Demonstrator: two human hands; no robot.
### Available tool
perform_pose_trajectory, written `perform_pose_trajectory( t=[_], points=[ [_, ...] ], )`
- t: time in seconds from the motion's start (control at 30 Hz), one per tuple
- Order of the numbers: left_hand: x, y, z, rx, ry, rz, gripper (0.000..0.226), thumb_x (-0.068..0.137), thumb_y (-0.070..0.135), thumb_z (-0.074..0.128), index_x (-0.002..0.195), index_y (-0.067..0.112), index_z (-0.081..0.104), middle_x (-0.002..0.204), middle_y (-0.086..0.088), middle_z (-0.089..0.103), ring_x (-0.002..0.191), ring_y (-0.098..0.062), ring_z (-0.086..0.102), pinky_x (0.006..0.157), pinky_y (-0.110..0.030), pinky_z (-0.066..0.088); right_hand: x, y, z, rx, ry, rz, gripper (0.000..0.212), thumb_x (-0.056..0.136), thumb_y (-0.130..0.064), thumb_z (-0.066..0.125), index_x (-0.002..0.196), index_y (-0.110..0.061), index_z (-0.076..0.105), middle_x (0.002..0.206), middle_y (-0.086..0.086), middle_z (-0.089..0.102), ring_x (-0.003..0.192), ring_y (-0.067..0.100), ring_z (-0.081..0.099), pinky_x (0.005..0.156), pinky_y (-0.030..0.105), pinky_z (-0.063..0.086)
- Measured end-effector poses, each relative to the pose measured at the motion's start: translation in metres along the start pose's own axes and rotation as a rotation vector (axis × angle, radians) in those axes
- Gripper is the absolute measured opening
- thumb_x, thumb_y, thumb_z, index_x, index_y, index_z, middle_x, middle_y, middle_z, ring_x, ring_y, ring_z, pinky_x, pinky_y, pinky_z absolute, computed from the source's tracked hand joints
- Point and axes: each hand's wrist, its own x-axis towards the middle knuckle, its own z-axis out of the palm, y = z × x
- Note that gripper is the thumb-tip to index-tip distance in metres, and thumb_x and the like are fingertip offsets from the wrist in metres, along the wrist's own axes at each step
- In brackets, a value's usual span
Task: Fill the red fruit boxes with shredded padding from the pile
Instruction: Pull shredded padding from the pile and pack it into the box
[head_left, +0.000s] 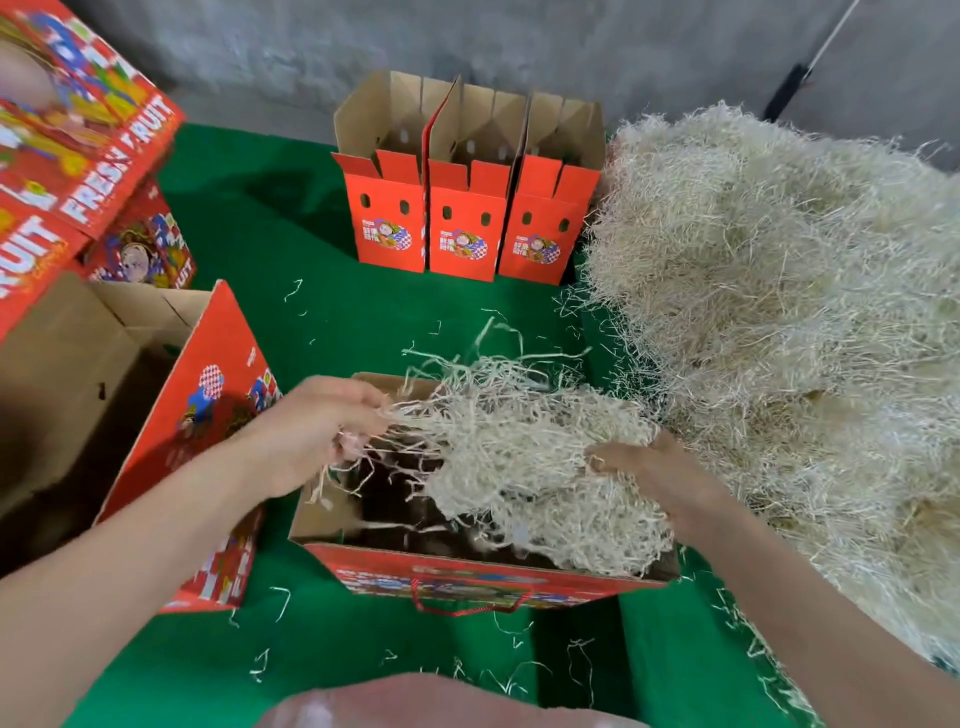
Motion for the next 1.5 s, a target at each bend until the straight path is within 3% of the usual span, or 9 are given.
perform_pose_trajectory(
  t=[0.37, 0.7, 1.0, 1.03, 1.07, 1.17, 1.23, 1.37, 1.5],
  points=[
    [0.005, -0.009, 0.074, 0.245, -0.143, -0.095, 0.029, 0.071, -0.001, 0.071, 0.088, 0.016, 0.056, 0.094, 0.001, 0.061, 0.086, -0.012, 0.055, 0.07, -0.021, 0.042, -0.011, -0.011, 0.034, -0.025, -0.36, 0.018, 0.036, 0.075, -0.014, 0.072, 0.085, -0.03, 0.042, 0.08, -0.016, 0.063, 0.072, -0.007, 0.056, 0.086, 0.019, 0.036],
    [0.001, -0.007, 0.027, -0.024, -0.054, -0.094, 0.084, 0.066, -0.004, 0.072, 0.139, 0.017, 0.035, 0.137, 0.002, 0.041, 0.137, -0.02, 0.025, 0.11, -0.037, 0.021, -0.008, -0.008, 0.004, -0.039, -0.066, 0.059, 0.072, 0.072, -0.018, 0.072, 0.129, -0.017, 0.028, 0.143, 0.009, 0.028, 0.127, 0.025, 0.032, 0.107, 0.042, 0.024],
    [-0.002, -0.006, 0.047, 0.158, -0.094, -0.209, 0.086, 0.059, 0.013, 0.081, 0.133, 0.009, 0.039, 0.136, -0.011, 0.044, 0.131, -0.027, 0.036, 0.111, -0.043, 0.025, -0.013, -0.01, 0.022, -0.19, -0.159, -0.047, 0.038, 0.074, -0.007, 0.072, 0.104, 0.004, 0.052, 0.111, 0.012, 0.053, 0.128, 0.037, 0.022, 0.1, 0.04, 0.036],
    [-0.002, -0.006, 0.039, 0.072, -0.09, -0.219, 0.101, 0.055, 0.013, 0.081, 0.142, 0.011, 0.027, 0.143, -0.009, 0.033, 0.137, -0.026, 0.025, 0.112, -0.043, 0.017, -0.011, -0.009, 0.015, -0.179, -0.124, -0.029, 0.052, 0.073, -0.012, 0.073, 0.11, 0.011, 0.046, 0.091, -0.028, 0.024, 0.119, 0.037, 0.045, 0.104, 0.041, 0.031],
    [-0.004, -0.007, 0.032, -0.014, -0.085, -0.218, 0.103, 0.055, 0.009, 0.078, 0.143, 0.012, 0.024, 0.146, -0.006, 0.029, 0.14, -0.023, 0.019, 0.113, -0.041, 0.012, -0.011, -0.008, 0.009, -0.199, -0.104, -0.009, 0.055, 0.074, -0.016, 0.074, 0.108, 0.015, 0.044, 0.14, 0.034, 0.02, 0.116, 0.031, 0.05, 0.107, 0.042, 0.026],
    [-0.014, -0.01, 0.025, -0.192, -0.063, -0.264, 0.038, 0.074, -0.009, 0.062, 0.109, 0.002, 0.057, 0.117, -0.007, 0.055, 0.105, -0.017, 0.062, 0.096, -0.025, 0.043, -0.009, -0.001, 0.002, -0.223, -0.116, -0.002, 0.035, 0.075, -0.017, 0.073, 0.073, -0.004, 0.041, 0.045, -0.002, 0.041, 0.039, 0.004, 0.05, 0.107, 0.038, 0.028],
    [-0.02, -0.01, 0.023, -0.25, -0.061, -0.243, 0.014, 0.075, -0.013, 0.056, 0.084, -0.005, 0.063, 0.095, -0.015, 0.063, 0.044, -0.011, 0.06, 0.043, -0.011, 0.046, -0.006, 0.002, 0.0, -0.241, -0.068, -0.021, 0.034, 0.077, -0.017, 0.072, 0.075, -0.01, 0.04, 0.034, -0.009, 0.03, 0.027, 0.008, 0.03, 0.089, 0.035, 0.048],
    [-0.016, -0.012, 0.008, -0.26, -0.055, -0.22, 0.092, 0.055, 0.015, 0.074, 0.138, 0.002, 0.036, 0.139, -0.018, 0.043, 0.091, -0.025, 0.061, 0.071, -0.029, 0.047, -0.004, 0.004, -0.001, -0.251, -0.059, -0.052, 0.078, 0.084, -0.008, 0.063, 0.144, -0.01, 0.014, 0.029, -0.011, 0.032, 0.028, 0.002, 0.029, 0.074, 0.04, 0.055],
    [-0.013, -0.013, 0.005, -0.285, -0.086, -0.149, 0.079, 0.058, 0.022, 0.076, 0.128, 0.0, 0.048, 0.102, -0.014, 0.058, 0.04, -0.014, 0.051, 0.035, -0.022, 0.036, -0.003, 0.01, -0.008, -0.301, -0.014, -0.134, 0.071, 0.083, 0.0, 0.058, 0.142, -0.016, 0.022, 0.045, -0.01, 0.045, 0.033, 0.001, 0.04, 0.04, 0.018, 0.041]
  ],
)
